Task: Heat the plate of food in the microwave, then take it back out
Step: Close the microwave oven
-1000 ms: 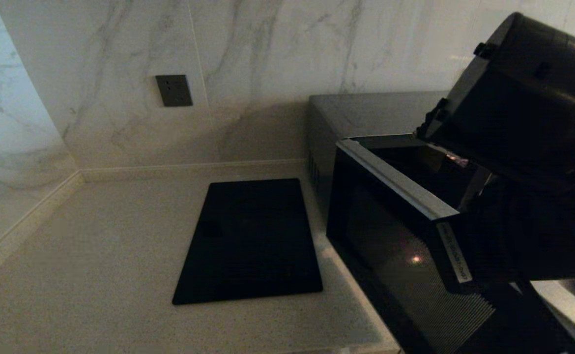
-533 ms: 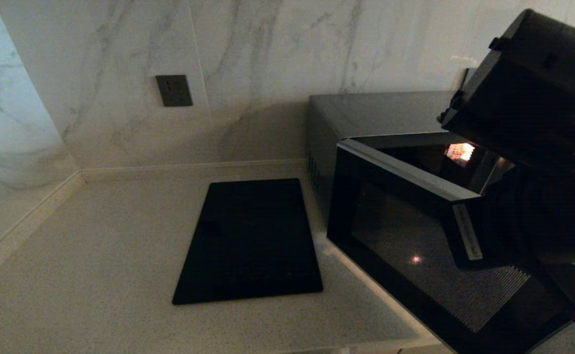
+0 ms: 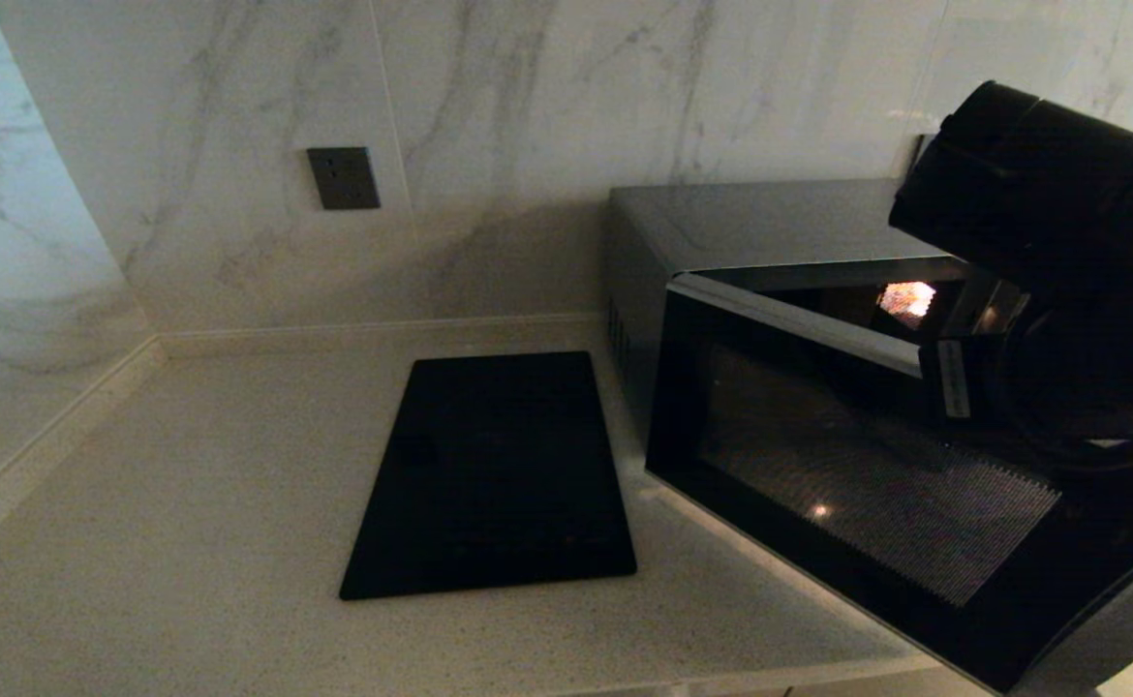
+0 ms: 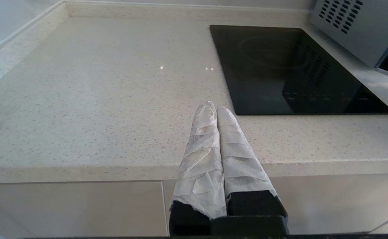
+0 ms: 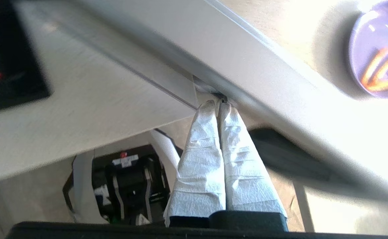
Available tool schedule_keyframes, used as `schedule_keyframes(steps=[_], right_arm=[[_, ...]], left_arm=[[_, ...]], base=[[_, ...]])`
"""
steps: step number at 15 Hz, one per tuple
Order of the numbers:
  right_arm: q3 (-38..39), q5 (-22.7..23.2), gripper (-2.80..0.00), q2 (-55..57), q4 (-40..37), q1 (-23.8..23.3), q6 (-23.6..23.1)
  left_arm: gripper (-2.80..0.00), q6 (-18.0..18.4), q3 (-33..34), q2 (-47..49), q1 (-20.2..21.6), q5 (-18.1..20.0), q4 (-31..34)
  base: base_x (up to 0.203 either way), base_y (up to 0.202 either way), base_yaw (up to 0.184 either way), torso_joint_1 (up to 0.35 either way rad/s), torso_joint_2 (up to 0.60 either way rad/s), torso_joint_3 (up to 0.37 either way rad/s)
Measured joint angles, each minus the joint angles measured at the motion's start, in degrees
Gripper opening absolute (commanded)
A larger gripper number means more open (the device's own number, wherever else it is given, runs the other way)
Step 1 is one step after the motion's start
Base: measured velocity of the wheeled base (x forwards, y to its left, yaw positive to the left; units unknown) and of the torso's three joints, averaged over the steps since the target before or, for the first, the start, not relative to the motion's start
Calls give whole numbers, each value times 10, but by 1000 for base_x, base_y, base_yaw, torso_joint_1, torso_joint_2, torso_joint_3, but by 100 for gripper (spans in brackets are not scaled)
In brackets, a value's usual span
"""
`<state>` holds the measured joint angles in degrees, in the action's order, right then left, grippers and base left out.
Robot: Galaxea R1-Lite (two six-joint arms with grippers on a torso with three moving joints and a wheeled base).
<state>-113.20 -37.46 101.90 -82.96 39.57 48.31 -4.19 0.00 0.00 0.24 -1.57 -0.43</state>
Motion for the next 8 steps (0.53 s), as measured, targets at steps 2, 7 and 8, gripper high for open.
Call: schedule_keyframes(steps=[2,7,8], right_arm=[[2,0,-280,2,1,-27,0],[3,1,-280,2,6,-70,0],[2,1,-280,2,14,-79,0]], left_arm=[[-280,0,0,0,0,0,0],[-280,0,0,0,0,0,0],[-280,0,0,0,0,0,0]], base=[[0,0,0,0,0,0],[0,0,0,0,0,0],[0,0,0,0,0,0]])
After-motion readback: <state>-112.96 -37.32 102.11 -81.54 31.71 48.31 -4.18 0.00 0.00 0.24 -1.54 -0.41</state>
